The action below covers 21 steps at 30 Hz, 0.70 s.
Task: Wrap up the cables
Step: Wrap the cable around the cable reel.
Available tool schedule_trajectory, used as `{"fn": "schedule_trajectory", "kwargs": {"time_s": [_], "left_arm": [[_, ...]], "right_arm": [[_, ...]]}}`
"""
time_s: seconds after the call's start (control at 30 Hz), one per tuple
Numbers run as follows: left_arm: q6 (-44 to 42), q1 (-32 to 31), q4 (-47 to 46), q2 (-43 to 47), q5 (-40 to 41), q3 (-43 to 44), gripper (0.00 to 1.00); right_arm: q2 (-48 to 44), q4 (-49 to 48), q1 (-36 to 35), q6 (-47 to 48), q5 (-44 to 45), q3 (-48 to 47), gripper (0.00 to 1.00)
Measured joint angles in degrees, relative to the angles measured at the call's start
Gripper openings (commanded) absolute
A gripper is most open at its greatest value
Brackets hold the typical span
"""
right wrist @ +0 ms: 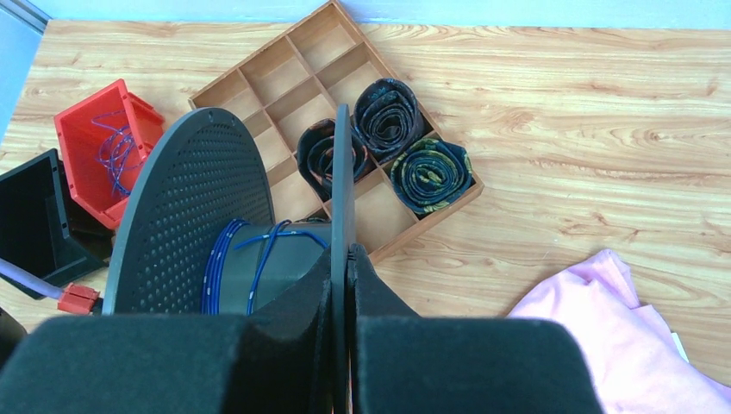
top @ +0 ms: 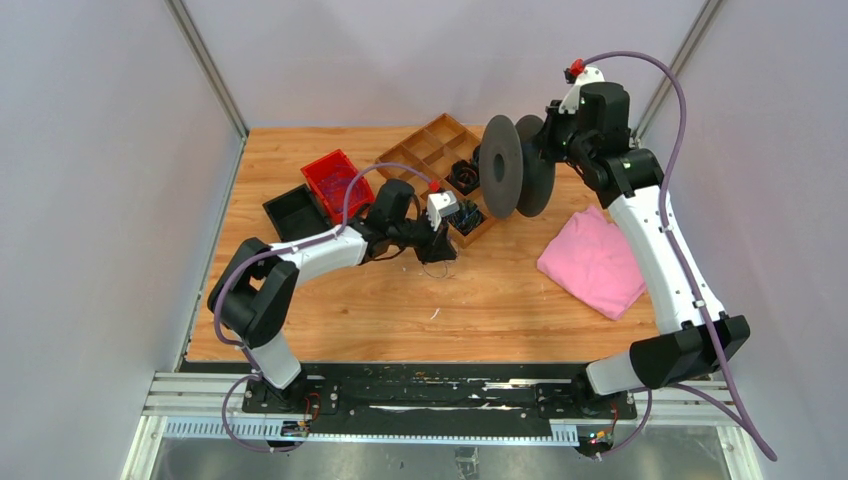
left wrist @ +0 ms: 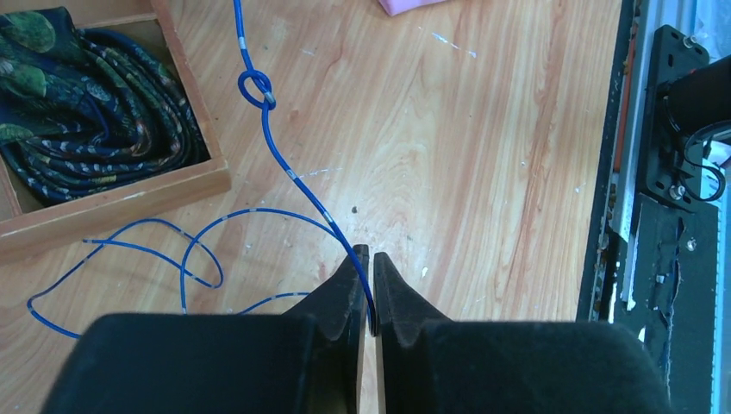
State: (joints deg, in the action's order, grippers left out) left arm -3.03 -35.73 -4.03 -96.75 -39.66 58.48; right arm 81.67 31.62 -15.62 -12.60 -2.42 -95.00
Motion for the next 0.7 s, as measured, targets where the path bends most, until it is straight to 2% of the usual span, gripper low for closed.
{"fn": "schedule_trajectory", "kwargs": {"time_s": [0.07,0.43,0.7], "left_arm": [[0.04,-0.02,-0.17,0.0,-0.33,0.0,0.01],[-1.64,-4.35,-0.2,0.96,-0.35,0.0,0.0],[-8.68,-10.1,3.74,2.4,1.44,1.86,0.01]], "right_arm": [[0.0,0.0,0.17,0.07,0.02,0.0,0.0],[0.04,-0.04,0.26,0.0,1.66,0.0,0.01],[1.2,0.2,0.26,0.0,3.26,0.0,0.0]]}}
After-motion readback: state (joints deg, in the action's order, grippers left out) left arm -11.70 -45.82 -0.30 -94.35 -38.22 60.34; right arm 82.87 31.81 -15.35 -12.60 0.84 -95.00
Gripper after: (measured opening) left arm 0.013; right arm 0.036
